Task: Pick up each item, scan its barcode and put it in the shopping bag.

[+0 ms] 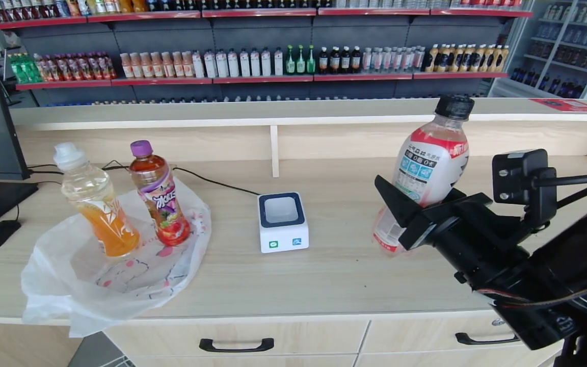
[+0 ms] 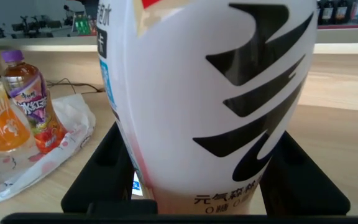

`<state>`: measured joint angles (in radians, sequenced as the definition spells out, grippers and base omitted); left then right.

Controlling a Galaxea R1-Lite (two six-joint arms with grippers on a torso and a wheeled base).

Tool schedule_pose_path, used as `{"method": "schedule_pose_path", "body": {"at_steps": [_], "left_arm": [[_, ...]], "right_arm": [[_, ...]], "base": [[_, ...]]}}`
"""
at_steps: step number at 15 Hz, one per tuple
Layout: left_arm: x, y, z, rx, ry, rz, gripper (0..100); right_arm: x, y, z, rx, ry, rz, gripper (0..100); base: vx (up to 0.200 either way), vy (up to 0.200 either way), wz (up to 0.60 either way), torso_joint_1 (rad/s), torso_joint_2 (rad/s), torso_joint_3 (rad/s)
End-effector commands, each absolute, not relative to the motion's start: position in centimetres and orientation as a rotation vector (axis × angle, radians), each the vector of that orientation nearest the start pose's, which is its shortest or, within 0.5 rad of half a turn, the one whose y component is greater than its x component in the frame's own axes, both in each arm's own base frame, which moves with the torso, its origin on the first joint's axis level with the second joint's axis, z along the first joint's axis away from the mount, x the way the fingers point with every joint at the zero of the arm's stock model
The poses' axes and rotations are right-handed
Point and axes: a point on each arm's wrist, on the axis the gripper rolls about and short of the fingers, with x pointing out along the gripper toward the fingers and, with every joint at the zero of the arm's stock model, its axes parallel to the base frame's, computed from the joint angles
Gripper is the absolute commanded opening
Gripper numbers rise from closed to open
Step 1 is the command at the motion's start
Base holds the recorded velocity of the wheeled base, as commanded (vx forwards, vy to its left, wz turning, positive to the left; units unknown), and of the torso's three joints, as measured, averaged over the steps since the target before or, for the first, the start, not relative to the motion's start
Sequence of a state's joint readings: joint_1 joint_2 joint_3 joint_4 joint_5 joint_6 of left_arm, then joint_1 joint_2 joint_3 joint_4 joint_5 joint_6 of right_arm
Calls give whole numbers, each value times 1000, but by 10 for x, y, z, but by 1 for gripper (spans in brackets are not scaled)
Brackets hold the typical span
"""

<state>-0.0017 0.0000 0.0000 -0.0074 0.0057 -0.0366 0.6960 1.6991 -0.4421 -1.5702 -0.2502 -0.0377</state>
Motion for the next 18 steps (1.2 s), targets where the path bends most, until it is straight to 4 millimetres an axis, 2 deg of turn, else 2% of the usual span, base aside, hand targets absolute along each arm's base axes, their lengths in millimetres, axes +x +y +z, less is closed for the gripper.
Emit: {"method": "schedule_pose_path", "body": {"at_steps": [1,10,16,18], "left_arm": [[-23,0,76,-37,-8,6,100],[-23,0,76,-37,-6,4,100],[-23,0,76,-32,-8,4,100],[-23,0,76,-32,-8,4,100]], "right_arm": [[201,161,190,113,-303,436,0],[200,161,188,109,-296,440,0],[202,164,179,63,-269,443,0],[204,164,176,-21,-276,440,0]], "base": [[0,200,0,12,2,2],[0,200,0,3,3,4],[0,0,0,0,0,0],[0,0,0,0,0,0]]}}
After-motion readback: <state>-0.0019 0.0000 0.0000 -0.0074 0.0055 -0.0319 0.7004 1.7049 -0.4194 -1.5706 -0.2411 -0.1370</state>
